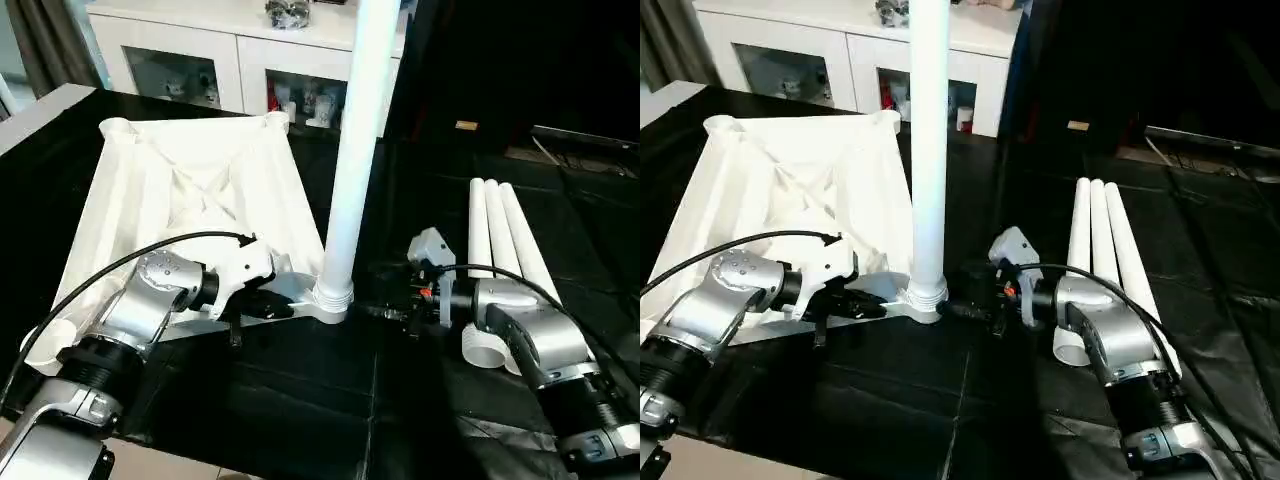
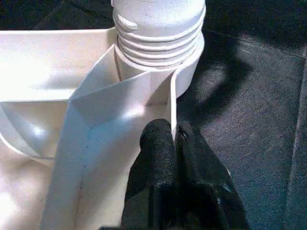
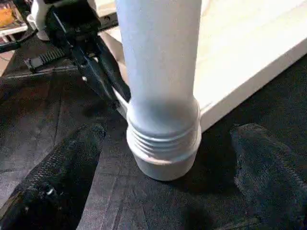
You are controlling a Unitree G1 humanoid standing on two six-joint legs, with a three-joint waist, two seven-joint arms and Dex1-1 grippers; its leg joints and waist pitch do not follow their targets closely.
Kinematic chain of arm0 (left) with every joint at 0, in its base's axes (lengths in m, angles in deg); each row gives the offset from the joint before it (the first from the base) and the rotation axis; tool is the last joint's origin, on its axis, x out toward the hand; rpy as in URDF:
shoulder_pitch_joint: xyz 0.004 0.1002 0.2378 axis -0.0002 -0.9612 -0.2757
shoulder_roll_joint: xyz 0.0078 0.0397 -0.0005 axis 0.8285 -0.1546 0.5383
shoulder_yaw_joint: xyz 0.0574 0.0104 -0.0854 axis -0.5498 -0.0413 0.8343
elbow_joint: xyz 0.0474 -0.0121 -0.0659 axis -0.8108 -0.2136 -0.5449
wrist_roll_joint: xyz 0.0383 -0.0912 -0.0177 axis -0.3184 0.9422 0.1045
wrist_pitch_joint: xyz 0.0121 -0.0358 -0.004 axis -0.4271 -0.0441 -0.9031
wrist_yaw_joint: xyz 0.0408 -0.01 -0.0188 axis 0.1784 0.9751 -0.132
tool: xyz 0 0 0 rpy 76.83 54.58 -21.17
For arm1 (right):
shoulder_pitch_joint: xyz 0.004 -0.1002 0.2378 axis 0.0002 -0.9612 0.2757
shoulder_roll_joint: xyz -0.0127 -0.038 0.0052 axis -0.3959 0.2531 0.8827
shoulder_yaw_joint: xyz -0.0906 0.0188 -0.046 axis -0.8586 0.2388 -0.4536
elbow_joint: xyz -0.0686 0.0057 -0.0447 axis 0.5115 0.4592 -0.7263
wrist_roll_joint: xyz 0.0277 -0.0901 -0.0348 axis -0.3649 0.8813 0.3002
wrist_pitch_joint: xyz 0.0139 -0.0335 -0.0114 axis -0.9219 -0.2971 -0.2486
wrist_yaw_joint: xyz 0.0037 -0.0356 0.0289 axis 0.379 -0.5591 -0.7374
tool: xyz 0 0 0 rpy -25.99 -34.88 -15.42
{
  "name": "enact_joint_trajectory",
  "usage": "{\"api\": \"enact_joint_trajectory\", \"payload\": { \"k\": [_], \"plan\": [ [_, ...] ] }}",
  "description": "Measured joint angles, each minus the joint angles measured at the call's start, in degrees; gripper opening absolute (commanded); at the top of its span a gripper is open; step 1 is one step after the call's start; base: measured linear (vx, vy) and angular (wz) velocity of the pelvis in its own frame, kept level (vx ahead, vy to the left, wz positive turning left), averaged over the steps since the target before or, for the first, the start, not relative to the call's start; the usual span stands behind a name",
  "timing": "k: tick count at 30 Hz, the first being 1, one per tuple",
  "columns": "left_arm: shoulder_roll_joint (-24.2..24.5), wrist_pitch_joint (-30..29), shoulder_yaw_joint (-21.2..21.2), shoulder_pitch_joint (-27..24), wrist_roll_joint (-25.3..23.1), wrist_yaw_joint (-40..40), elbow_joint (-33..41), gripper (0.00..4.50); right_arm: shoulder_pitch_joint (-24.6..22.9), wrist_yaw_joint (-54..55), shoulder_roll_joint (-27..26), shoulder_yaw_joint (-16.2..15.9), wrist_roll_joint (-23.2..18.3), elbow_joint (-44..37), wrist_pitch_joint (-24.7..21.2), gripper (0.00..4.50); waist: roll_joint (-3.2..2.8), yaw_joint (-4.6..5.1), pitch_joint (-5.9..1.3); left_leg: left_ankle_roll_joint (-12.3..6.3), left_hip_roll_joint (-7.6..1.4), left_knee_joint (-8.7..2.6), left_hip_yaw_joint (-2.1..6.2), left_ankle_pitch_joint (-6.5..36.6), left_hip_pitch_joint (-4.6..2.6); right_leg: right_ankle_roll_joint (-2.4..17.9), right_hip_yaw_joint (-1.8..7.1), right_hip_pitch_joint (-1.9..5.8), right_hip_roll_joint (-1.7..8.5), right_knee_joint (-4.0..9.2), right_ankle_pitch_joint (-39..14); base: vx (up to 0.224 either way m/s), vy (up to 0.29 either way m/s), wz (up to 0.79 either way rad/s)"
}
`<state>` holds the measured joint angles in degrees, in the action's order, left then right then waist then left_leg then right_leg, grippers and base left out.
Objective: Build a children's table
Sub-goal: Rotate leg to tighten
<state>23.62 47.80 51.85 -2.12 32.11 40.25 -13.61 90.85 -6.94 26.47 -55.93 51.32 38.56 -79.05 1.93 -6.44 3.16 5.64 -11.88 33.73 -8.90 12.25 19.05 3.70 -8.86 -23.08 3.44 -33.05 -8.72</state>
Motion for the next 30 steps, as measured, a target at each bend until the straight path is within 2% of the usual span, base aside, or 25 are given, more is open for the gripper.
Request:
{"api": "enact_joint_trajectory", "payload": {
  "k": [25, 30],
  "plan": [
    [0.51, -0.16, -0.41, -0.01, 0.19, 1.55, 0.55, 0.00, -0.49, -2.13, 1.62, -0.17, -0.50, -1.64, -0.45, 4.48, 0.03, -0.02, -0.01, -0.02, 0.00, 0.06, 0.02, -0.01, 0.00, 0.00, 0.00, 0.02, 0.00, -0.03, 0.00, 0.000, 0.000, 0.00],
    [1.43, -0.02, -1.09, -1.33, 0.24, 3.02, 3.21, 0.00, -0.81, -3.39, 1.84, -0.18, -0.65, -1.64, -0.27, 4.48, 0.03, -0.31, -0.02, -0.04, 0.00, 0.06, 0.03, -0.02, 0.01, 0.00, 0.00, 0.02, 0.00, -0.04, 0.00, 0.000, 0.000, 0.00]
  ]
}}
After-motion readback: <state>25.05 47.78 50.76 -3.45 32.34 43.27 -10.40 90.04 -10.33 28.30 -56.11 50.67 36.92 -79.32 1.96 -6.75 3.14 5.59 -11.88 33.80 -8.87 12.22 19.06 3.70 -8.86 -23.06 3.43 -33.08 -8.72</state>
